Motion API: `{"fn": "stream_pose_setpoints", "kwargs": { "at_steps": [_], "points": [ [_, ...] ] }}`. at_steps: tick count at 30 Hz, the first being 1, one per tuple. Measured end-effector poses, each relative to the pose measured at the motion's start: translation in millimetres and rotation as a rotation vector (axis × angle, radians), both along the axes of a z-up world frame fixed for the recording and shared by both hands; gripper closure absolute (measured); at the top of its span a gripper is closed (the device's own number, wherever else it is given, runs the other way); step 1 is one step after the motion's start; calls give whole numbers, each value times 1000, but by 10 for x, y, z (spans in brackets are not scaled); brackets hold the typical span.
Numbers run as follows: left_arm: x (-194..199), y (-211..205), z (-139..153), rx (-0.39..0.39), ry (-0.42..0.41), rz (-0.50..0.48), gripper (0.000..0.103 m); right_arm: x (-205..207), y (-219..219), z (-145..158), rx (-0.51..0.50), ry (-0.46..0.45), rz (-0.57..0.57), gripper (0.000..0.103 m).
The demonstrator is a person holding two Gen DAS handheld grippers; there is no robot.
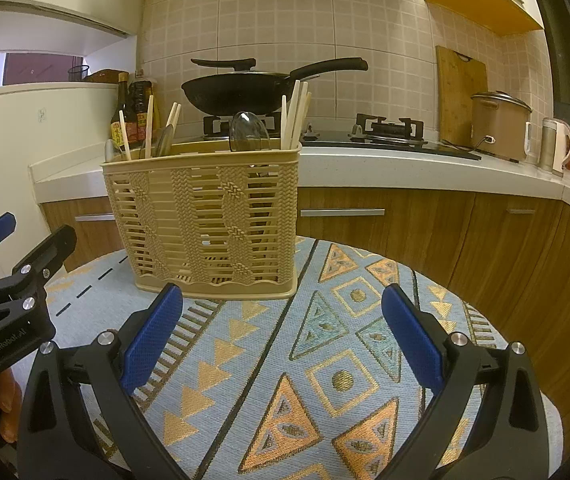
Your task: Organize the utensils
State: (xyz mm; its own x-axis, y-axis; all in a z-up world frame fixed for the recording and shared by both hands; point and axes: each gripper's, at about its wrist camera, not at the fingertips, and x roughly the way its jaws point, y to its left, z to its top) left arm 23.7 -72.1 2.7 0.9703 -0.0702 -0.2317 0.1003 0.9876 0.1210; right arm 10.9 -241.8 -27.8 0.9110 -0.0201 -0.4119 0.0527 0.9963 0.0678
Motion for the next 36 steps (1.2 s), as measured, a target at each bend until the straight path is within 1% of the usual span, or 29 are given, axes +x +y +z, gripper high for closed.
{"fn": "stream_pose_setpoints", "kwargs": {
  "at_steps": [16, 22, 27, 31, 36],
  "points": [
    [3, -1, -15, 2, 6, -1, 8, 7, 21, -21, -6, 5, -9, 8],
    [29, 1, -23, -3, 21, 3, 8, 8, 15, -24, 0, 10, -12, 8],
    [60, 49, -14, -24, 26, 13, 8, 10, 7, -27, 2, 12, -12, 8],
    [94, 69, -30, -50, 60, -8, 8, 17, 7, -29, -1, 13, -10, 8],
    [86, 72, -37, -51, 55, -11, 7, 24, 6, -28, 0, 16, -9, 8]
  ]
}}
